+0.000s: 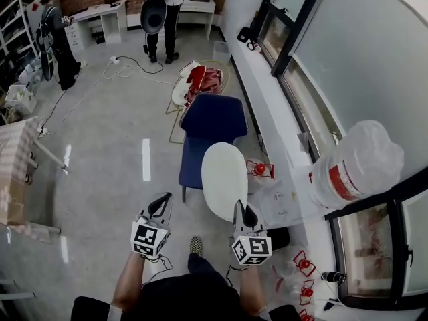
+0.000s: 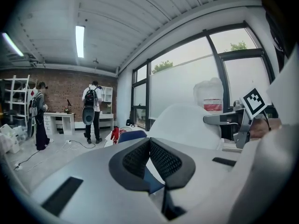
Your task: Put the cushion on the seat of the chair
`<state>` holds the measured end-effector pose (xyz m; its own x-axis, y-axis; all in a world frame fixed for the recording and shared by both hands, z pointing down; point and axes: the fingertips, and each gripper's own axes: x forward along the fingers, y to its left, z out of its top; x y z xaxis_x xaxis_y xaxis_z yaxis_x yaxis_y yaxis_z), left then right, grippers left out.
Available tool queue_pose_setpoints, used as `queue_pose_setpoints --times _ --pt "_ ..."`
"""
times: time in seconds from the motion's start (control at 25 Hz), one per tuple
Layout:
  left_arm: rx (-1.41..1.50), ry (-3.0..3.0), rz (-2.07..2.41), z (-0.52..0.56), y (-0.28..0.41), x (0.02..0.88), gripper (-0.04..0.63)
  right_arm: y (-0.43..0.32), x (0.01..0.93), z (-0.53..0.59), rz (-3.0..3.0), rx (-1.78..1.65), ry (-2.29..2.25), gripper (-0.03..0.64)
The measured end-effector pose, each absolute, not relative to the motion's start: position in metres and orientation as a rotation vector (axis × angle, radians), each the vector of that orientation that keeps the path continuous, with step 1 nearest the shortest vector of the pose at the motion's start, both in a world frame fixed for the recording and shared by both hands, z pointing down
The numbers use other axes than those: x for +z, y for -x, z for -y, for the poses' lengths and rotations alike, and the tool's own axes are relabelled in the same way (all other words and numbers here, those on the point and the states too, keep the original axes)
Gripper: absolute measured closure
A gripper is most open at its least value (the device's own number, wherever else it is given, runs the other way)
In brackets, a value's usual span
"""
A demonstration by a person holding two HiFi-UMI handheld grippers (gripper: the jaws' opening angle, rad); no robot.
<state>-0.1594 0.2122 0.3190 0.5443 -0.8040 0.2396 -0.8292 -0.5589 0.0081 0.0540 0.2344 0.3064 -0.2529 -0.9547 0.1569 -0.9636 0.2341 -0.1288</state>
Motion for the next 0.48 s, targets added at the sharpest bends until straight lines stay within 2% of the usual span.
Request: queue_pose_setpoints --times 0.48 --pt "0.382 -2.58 1.401 -0.121 0.131 0.359 0.577 -0.074 0.349 -0.137 2.426 0.419 -1.81 0.569"
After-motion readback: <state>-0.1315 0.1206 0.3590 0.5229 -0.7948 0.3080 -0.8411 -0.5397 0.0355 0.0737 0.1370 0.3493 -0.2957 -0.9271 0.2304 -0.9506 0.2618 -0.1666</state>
